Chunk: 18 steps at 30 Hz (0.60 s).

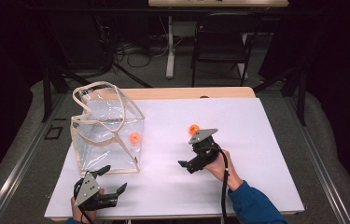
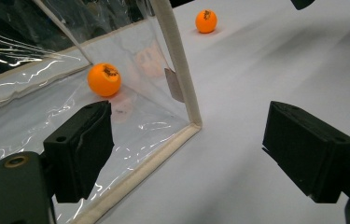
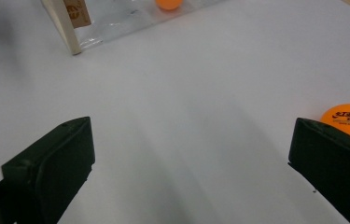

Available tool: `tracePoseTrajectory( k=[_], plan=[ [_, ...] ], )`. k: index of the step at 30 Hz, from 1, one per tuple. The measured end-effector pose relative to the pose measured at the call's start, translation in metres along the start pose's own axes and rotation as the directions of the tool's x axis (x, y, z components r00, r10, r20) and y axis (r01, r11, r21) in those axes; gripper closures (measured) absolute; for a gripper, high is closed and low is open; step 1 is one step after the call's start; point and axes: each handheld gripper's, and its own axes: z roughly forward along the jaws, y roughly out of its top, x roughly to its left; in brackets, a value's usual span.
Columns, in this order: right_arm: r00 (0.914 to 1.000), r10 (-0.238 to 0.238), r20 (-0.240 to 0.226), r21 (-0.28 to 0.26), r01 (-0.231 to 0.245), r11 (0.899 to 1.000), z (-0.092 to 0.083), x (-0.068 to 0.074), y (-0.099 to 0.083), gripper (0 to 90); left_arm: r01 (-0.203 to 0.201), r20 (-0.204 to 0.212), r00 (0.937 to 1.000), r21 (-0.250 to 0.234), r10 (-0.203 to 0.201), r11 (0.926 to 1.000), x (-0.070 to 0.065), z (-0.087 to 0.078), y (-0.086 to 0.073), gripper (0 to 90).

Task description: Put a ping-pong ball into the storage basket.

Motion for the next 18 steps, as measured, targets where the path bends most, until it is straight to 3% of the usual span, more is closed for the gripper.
tracePoseTrajectory(
  k=[12, 18],
  plan=[
    [0.9994, -0.016, 0.032, 0.03, 0.015, 0.999, -0.006, -0.002, -0.003, 0.0, -0.011, 0.006, 0.9999, 0.006, 0.011, 0.9999, -0.001, 0.004, 0.001, 16.0],
    [0.9986, -0.008, 0.053, 0.013, 0.007, 1.0, -0.012, -0.009, -0.004, 0.2, -0.005, 0.003, 1.0, 0.006, 0.005, 1.0, 0.0, 0.004, 0.001, 16.0]
  ],
)
